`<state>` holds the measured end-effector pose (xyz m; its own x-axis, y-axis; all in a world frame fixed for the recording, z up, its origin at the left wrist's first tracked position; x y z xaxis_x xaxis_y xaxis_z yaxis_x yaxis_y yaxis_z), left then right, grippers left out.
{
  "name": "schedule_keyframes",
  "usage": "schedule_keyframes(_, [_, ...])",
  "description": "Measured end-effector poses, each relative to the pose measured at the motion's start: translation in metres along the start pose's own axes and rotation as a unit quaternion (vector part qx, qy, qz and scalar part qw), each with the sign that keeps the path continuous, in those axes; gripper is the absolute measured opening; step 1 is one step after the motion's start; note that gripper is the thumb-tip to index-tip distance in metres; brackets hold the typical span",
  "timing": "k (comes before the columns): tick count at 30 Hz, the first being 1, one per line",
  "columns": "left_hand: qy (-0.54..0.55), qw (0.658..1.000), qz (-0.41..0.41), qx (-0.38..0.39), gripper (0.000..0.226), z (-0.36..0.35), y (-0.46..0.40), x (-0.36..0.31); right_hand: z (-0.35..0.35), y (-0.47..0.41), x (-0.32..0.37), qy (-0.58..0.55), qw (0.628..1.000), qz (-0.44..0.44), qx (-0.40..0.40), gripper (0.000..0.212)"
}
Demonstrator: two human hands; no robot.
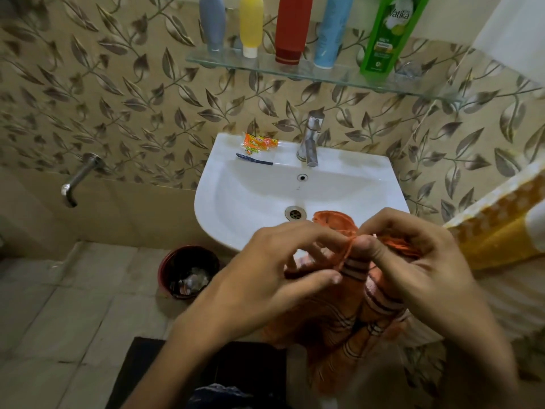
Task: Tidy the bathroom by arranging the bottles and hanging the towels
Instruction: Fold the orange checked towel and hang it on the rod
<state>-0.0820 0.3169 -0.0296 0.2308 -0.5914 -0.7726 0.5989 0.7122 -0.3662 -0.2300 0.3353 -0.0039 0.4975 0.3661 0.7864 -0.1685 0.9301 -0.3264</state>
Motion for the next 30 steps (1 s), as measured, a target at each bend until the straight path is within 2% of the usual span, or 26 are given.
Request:
schedule_keyframes(3, [0.015, 1.0, -0.009, -0.02, 0.006, -0.002, -0.001, -0.003, 0.004, 0.001, -0.001, 0.005, 1.0, -0.004, -0.025, 0.014])
schedule_keyframes(5, [0.027, 0.999, -0.006, -0.041, 0.002, -0.001, -0.001, -0.001, 0.004, 0.001, -0.002, 0.001, 1.0, -0.012, -0.029, 0.014])
schedule_keyframes(10, [0.0, 0.995, 0.035, -0.089, 0.019, -0.005, -0.002, 0.009, -0.004, 0.002, 0.0, -0.03, 1.0, -0.004, 0.003, 0.015])
schedule_keyframes(14, [-0.075, 0.992, 0.036, -0.095, 0.012, -0.003, -0.002, 0.013, -0.004, 0.002, -0.001, -0.021, 1.0, -0.016, 0.002, 0.016])
schedule_keyframes(19, [-0.087, 0.989, 0.056, -0.106, 0.01, 0.006, 0.002, 0.018, -0.001, 0.004, -0.004, -0.021, 0.999, -0.027, -0.017, 0.021])
schedule_keyframes(23, [-0.169, 0.978, 0.052, -0.108, 0.04, 0.01, 0.001, 0.013, 0.001, 0.003, -0.001, -0.017, 0.999, -0.023, -0.037, 0.023])
schedule_keyframes(25, [-0.207, 0.972, 0.054, -0.102, 0.041, 0.013, 0.003, 0.015, 0.005, 0.004, -0.001, -0.013, 0.998, -0.026, -0.057, 0.025])
schedule_keyframes(27, [-0.252, 0.959, 0.087, -0.095, 0.03, 0.018, 0.007, 0.025, 0.011, 0.007, -0.002, -0.015, 0.997, -0.033, -0.075, 0.024])
schedule_keyframes(30, [-0.261, 0.951, 0.146, -0.08, 0.04, 0.024, 0.012, 0.041, 0.017, 0.009, -0.003, 0.001, 0.996, -0.036, -0.086, 0.027])
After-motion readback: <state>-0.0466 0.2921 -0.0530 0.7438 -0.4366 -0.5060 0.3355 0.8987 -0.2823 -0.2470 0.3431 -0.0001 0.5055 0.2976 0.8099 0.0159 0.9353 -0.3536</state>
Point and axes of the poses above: each hand's wrist, its own y-axis away from the middle knuckle, its own z-axis out of the back of the hand, x = y × z, the point moved 6 cm from there along -y, towards the middle knuckle, and after that the axes turned 3 degrees about x, right-handed, at the moved point
